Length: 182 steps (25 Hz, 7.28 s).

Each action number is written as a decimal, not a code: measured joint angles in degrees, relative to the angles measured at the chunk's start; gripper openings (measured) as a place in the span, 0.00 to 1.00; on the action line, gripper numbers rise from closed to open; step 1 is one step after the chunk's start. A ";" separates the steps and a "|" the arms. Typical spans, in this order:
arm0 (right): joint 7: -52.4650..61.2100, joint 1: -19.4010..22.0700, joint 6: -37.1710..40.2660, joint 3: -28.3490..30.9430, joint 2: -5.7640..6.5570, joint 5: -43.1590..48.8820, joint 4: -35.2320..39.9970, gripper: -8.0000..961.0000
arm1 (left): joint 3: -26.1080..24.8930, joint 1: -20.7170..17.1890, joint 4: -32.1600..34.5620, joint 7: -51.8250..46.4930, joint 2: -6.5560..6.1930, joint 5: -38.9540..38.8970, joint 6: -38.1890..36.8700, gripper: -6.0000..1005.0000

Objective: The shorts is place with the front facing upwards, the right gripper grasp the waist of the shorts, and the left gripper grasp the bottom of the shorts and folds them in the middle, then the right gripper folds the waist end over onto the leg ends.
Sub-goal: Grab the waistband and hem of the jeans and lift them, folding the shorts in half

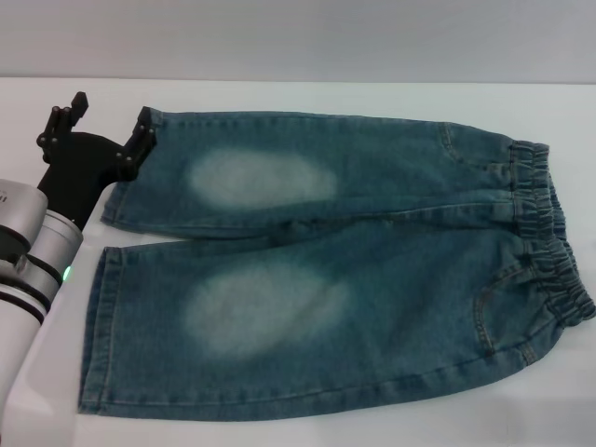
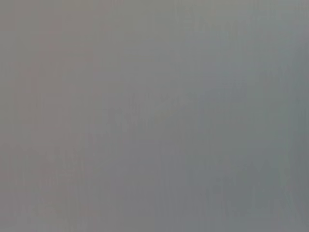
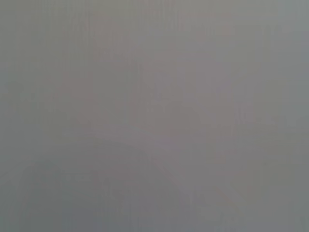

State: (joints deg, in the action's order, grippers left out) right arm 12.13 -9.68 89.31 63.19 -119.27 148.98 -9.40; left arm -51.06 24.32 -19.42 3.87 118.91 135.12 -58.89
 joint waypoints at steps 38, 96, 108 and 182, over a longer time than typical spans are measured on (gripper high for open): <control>25.91 -0.08 -107.23 8.61 18.64 17.06 -73.26 0.80 | -32.79 -4.53 -52.51 12.25 -1.05 6.87 81.64 0.80; -21.18 9.95 -153.22 47.12 0.65 -16.57 -81.81 0.80 | -29.51 -8.43 -80.37 -14.89 -0.88 26.89 158.93 0.77; -22.69 8.75 -153.77 48.28 0.77 -16.52 -81.47 0.80 | -26.50 -8.14 -78.77 -17.22 -0.81 26.96 157.95 0.76; -26.67 8.15 -156.42 52.81 0.71 -18.59 -79.73 0.80 | -24.24 -4.10 -77.86 -20.34 -0.67 26.87 161.77 0.69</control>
State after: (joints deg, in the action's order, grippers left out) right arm -14.55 -1.53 -67.10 116.01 -118.56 130.38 -89.13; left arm -75.30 20.21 -97.29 -16.47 118.24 161.99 102.88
